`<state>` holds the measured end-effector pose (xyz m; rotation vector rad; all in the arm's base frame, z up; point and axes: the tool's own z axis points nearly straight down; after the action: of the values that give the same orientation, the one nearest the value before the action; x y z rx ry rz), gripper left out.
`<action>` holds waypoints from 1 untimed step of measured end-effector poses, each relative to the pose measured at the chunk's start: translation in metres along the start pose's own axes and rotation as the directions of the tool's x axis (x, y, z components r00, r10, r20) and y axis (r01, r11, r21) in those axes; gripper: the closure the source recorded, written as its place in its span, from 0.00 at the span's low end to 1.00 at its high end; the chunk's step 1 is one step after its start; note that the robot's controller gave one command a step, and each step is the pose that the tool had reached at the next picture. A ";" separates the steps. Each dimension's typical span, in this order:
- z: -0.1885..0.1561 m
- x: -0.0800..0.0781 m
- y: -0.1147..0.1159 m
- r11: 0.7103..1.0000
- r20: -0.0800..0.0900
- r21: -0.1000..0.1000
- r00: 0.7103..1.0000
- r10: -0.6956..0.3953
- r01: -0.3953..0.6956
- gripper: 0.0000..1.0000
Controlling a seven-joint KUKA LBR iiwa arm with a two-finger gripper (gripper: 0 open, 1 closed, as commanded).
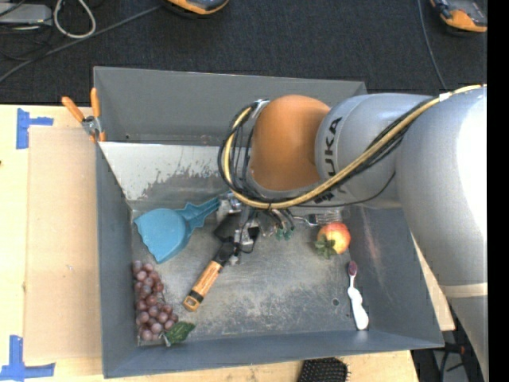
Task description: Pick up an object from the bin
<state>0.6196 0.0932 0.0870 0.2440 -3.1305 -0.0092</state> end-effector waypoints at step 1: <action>0.000 0.000 0.000 1.000 0.000 0.000 1.000 0.001 -0.001 1.00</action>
Offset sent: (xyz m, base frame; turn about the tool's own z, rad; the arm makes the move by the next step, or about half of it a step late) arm 0.0000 0.0000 0.0000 0.0000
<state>0.6196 0.0932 0.0870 0.2432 -3.1305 -0.0091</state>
